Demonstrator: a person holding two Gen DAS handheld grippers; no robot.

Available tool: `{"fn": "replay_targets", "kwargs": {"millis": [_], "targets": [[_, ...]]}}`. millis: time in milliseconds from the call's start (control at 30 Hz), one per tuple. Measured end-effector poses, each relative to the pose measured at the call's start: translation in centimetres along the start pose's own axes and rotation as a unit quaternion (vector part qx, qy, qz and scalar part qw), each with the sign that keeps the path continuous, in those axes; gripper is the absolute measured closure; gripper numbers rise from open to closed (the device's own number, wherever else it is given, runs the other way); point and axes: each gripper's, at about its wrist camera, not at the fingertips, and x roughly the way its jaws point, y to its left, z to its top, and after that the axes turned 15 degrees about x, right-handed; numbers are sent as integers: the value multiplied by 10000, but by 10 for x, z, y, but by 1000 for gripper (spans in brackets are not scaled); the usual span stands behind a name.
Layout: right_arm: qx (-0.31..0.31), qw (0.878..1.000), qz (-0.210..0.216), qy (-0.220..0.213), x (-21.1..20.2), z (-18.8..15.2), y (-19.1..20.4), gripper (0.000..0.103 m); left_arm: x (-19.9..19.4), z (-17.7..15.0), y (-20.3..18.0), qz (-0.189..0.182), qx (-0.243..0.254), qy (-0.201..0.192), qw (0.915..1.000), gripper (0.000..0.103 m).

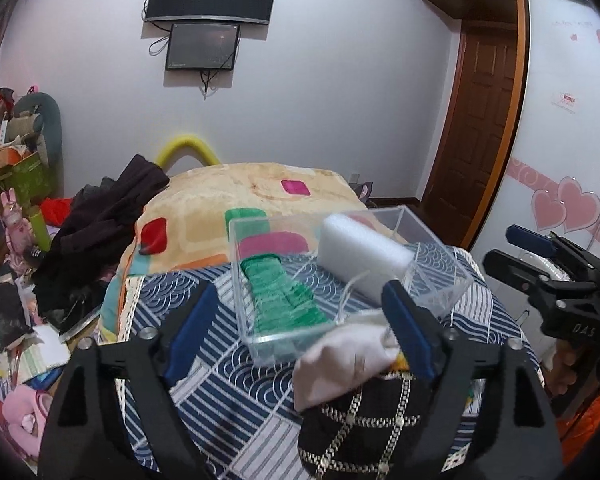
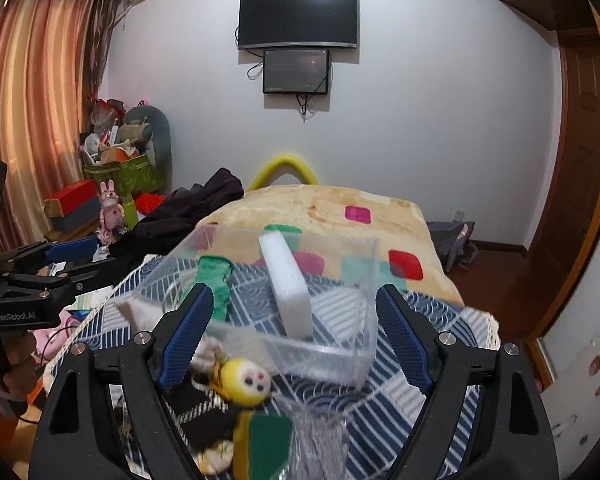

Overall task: Organize soft objects
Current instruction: 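Grasp the white cloth bag with the left gripper while the right grasps the steel wool bag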

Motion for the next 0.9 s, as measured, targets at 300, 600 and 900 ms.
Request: {"fn": "replay_targets", "kwargs": {"millis": [300,600,900], "targets": [[115,9986,-98,508,10,-39,-8,21,17,-32,-17,-142,-38,479,9987,16],[303,9946,-245,963,17,-75,-26,21,39,-42,-39,-190,66,715,9972,16],[645,9933,-367,886,11,-76,-49,22,52,-44,-49,-217,136,787,9966,64]]}}
